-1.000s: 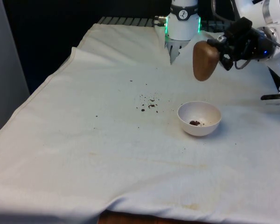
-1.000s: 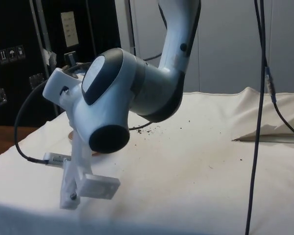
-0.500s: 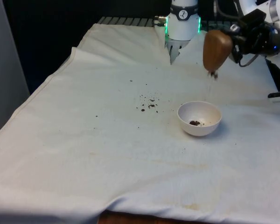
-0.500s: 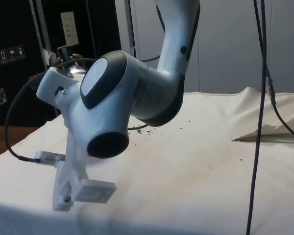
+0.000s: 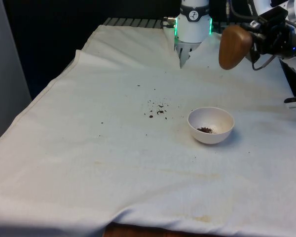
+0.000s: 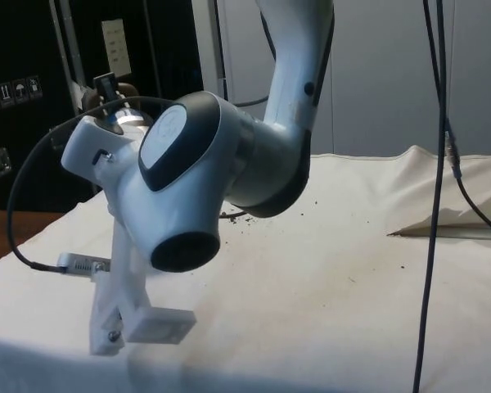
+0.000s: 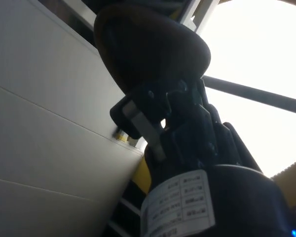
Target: Pour the coffee beans from the cup into the bowl.
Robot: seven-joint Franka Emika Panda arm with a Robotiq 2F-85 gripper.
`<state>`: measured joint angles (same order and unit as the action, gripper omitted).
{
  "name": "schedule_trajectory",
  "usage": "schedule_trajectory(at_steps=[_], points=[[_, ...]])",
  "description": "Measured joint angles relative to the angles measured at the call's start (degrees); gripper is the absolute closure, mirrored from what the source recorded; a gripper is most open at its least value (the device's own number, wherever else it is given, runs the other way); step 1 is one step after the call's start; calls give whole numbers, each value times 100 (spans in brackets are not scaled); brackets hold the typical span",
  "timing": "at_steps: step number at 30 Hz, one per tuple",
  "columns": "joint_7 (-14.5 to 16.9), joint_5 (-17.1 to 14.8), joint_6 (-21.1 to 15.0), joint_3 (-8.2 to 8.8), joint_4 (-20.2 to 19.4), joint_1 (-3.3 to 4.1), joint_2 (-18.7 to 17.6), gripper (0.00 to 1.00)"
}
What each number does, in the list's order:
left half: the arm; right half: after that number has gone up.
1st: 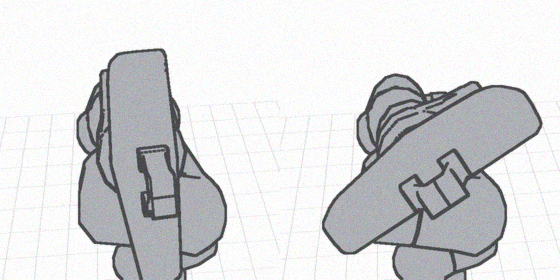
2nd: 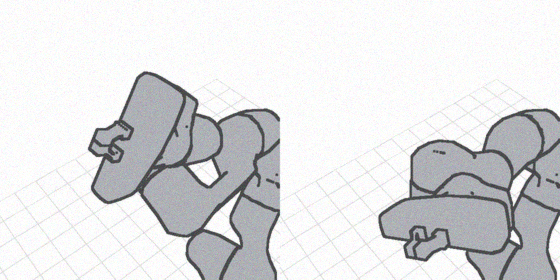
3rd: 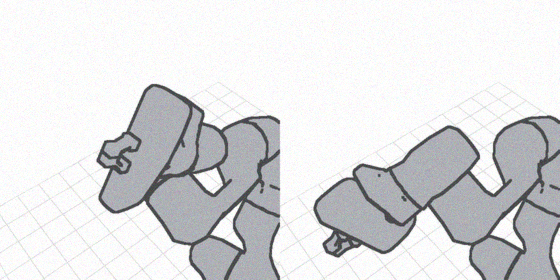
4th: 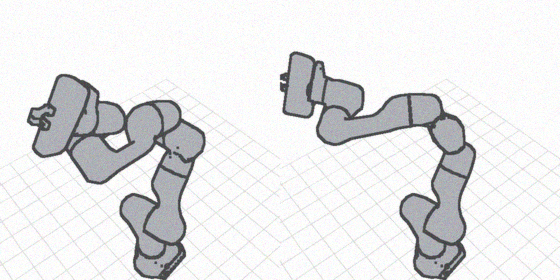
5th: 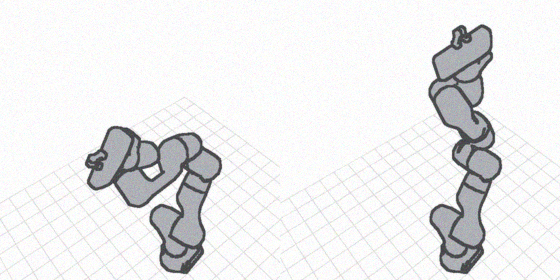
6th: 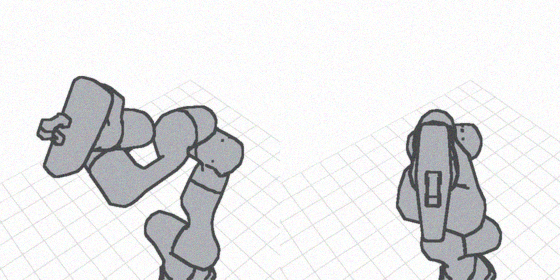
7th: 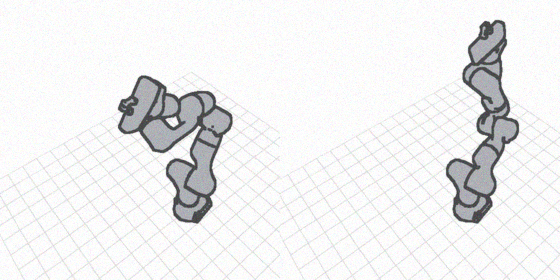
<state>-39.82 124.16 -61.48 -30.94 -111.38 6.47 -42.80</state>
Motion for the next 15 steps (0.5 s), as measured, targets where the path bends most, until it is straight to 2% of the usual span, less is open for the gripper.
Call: schedule_trajectory(at_steps=[7, 15], points=[[23, 132, 155, 0, -57, 6, -6, 100], [23, 166, 172, 6, -63, 0, -11, 100]])
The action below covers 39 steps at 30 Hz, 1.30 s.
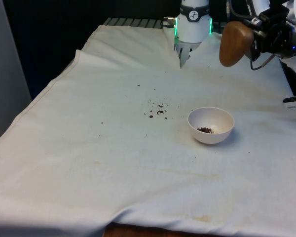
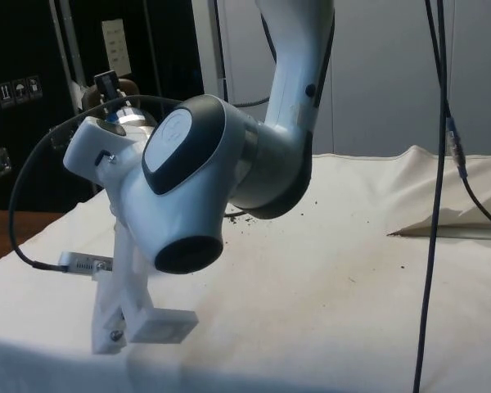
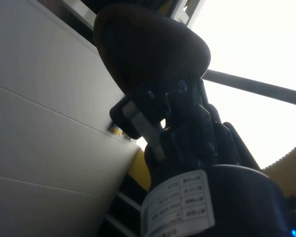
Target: Pour the coffee beans from the cup into the bowl.
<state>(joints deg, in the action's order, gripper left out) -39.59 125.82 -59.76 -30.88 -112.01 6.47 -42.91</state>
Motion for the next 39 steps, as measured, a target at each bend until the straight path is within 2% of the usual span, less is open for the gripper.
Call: schedule_trajectory(at_steps=[20, 32, 39], points=[[-69, -34, 0, -29, 0, -17, -29, 100], [-120, -298, -11, -155, -57, -80, 17, 100], [-304, -533, -57, -206, -46, -109, 17, 100]])
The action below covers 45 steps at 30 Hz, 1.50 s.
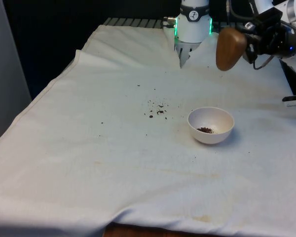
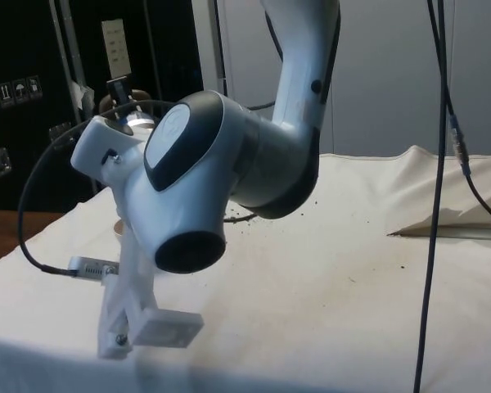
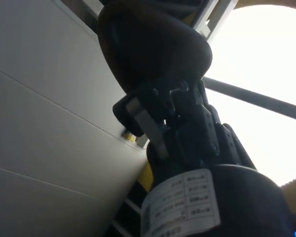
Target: Pour the coffee beans from the cup into the bowl.
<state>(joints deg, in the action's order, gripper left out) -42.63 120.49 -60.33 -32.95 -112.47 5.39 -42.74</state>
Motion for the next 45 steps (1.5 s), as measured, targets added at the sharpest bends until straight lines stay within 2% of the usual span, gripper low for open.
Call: schedule_trajectory(at_steps=[10, 14, 26, 36, 41, 45], points=[[-309, -395, -34, -103, 34, -40, 0, 100], [-378, -458, -40, -109, 46, -46, 0, 100], [-1026, -659, -126, -109, 57, -178, 0, 100], [-1421, -854, -183, -109, 34, -269, 63, 100], [-1639, -997, -361, -92, -97, -378, 246, 100], [-1736, -1060, -453, -74, -143, -418, 332, 100]])
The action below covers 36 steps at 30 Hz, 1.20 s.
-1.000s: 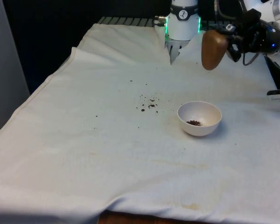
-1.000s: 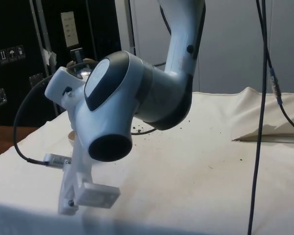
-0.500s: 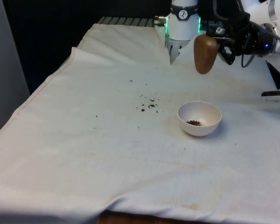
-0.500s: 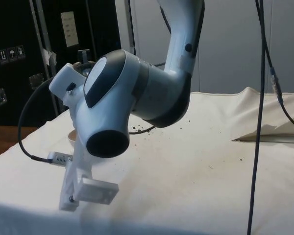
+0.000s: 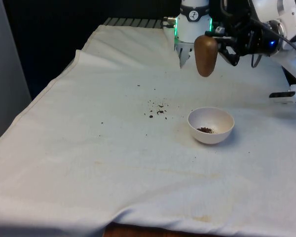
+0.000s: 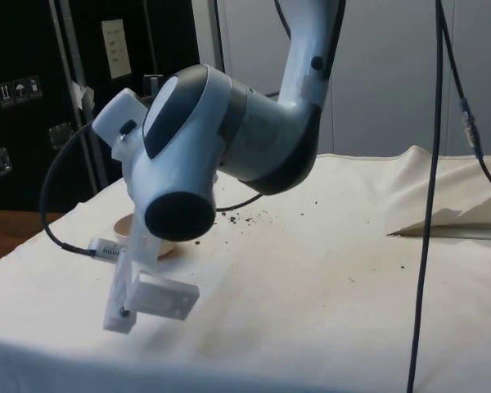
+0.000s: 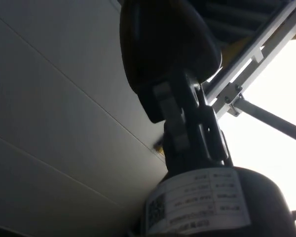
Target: Pour the coffee beans from the cup into the bowl.
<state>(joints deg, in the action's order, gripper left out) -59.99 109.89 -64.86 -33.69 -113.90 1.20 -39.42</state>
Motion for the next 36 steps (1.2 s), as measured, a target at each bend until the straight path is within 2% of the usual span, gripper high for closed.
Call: schedule_trajectory(at_steps=[10, 20, 36], points=[[-275, -304, -223, 29, -264, -126, 264, 100], [-281, -544, -579, 155, -516, -223, 527, 100], [-418, -951, -1020, 223, -504, -292, 630, 100]])
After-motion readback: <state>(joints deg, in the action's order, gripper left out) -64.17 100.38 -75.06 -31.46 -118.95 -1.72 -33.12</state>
